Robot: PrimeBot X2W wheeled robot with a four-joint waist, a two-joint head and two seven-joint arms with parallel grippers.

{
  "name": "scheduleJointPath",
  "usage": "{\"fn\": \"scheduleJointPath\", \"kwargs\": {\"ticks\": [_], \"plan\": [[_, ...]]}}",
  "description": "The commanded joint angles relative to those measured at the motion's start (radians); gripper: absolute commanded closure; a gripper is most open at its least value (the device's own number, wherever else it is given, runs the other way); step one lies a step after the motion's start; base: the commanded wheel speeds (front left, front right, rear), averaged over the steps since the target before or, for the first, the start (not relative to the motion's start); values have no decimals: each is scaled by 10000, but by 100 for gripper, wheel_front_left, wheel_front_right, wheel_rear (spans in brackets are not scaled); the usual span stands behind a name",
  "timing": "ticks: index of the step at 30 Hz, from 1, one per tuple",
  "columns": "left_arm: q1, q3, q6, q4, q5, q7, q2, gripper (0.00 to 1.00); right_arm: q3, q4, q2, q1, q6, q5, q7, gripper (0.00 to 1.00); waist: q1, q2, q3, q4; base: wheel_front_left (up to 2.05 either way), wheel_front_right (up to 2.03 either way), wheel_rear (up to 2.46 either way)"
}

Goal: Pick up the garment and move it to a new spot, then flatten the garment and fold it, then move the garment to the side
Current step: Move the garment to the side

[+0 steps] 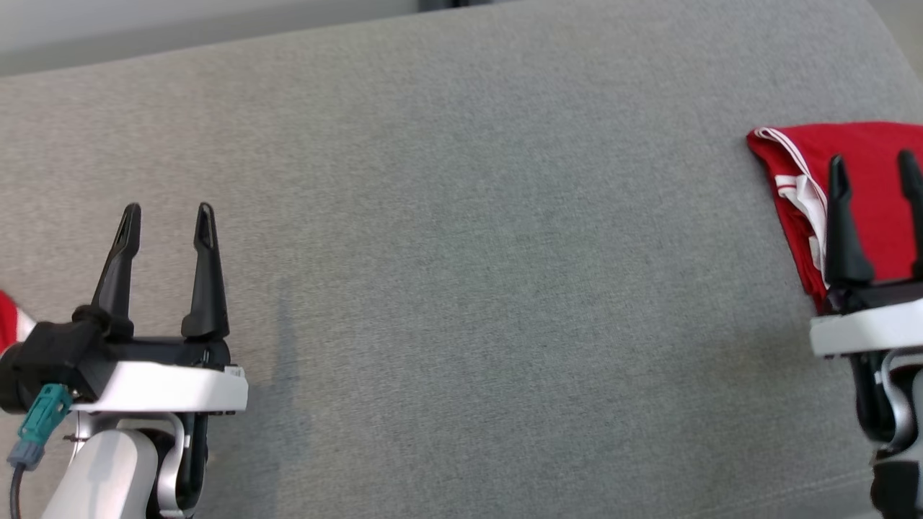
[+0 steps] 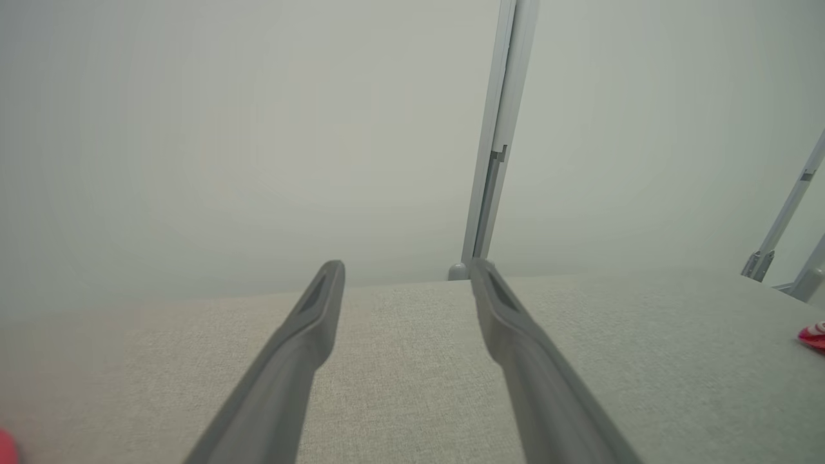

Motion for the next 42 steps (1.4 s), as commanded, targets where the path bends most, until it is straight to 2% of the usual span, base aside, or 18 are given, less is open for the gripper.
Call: {"fn": "scheduleJointPath", "kwargs": {"ticks": [1, 9, 25, 42], "plan": [[125, 67, 48, 17, -59, -62, 2, 0, 49, -143, 11, 203, -7, -69, 32, 0, 0, -1, -376, 363, 0, 0, 0], [1102, 40, 177, 154, -54, -163, -42, 0, 155, -930, 456, 1621, -7, -484, 736, 0, 0, -1, -1404, 938, 0, 0, 0], [2672, -284, 501, 380, -4, 228, 178, 0, -418, -2274, 922, 4234, -7, -1026, 1797, 0, 0, -1, -3131, 1451, 0, 0, 0], [3083, -357, 689, 65, -98, 587, 349, 0, -805, -3280, 1243, 5069, -7, -1217, 2231, 0, 0, -1, -3420, 1542, 0, 0, 0]]}}
